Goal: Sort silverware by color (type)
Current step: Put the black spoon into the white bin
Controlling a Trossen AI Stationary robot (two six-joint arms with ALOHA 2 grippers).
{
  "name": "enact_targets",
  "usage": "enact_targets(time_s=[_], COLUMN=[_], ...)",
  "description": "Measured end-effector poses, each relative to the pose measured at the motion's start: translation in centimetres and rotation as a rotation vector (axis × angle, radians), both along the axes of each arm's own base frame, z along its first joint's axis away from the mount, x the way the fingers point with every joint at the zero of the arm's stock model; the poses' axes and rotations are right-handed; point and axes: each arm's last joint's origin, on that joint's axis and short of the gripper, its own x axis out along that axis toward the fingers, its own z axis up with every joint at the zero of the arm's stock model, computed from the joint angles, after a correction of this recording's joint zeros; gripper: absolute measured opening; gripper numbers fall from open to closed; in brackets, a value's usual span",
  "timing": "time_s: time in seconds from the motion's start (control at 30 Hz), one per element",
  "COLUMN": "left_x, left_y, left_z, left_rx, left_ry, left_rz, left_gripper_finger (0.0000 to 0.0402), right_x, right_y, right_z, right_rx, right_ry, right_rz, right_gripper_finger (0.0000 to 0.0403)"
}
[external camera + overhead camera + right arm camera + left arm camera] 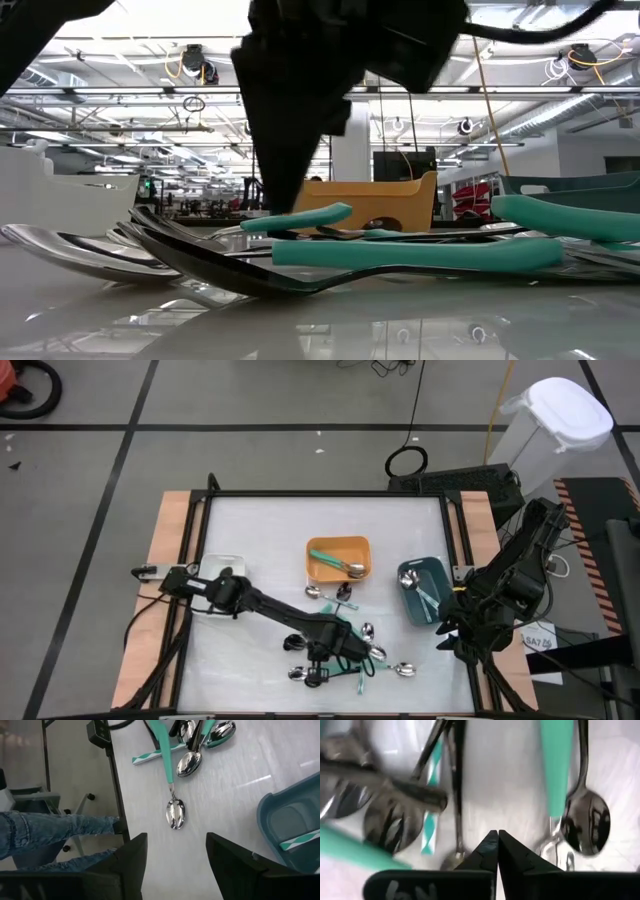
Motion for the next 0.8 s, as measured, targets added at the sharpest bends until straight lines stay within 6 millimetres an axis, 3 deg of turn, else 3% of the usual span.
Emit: enact_targets(time_s=[0.33, 0.5, 0.8], left_x=[-0.4, -0.1, 0.1], left_y=[1.8, 2.0, -2.0], left_z=[4.7, 5.2, 6.0], left_rx=[0.185, 0.231, 0.192], left_ry=[-0.181, -0.245, -0.450], left_rz=[-0.032, -0.016, 0.147], left_gripper_finger=[0.0113, 0.0135, 0.0136], right_x=[-0.1, -0.1, 0.0], right_y=[0.2, 0.3, 0.2], right_z=[0.0, 0.1, 0.1], right_rx=[0.054, 0.080, 0.086], right_ry=[0.048, 0.069, 0.041], right_rz=[0.022, 0.001, -0.071], right_gripper_finger=[0.0196, 0.0196, 0.0196])
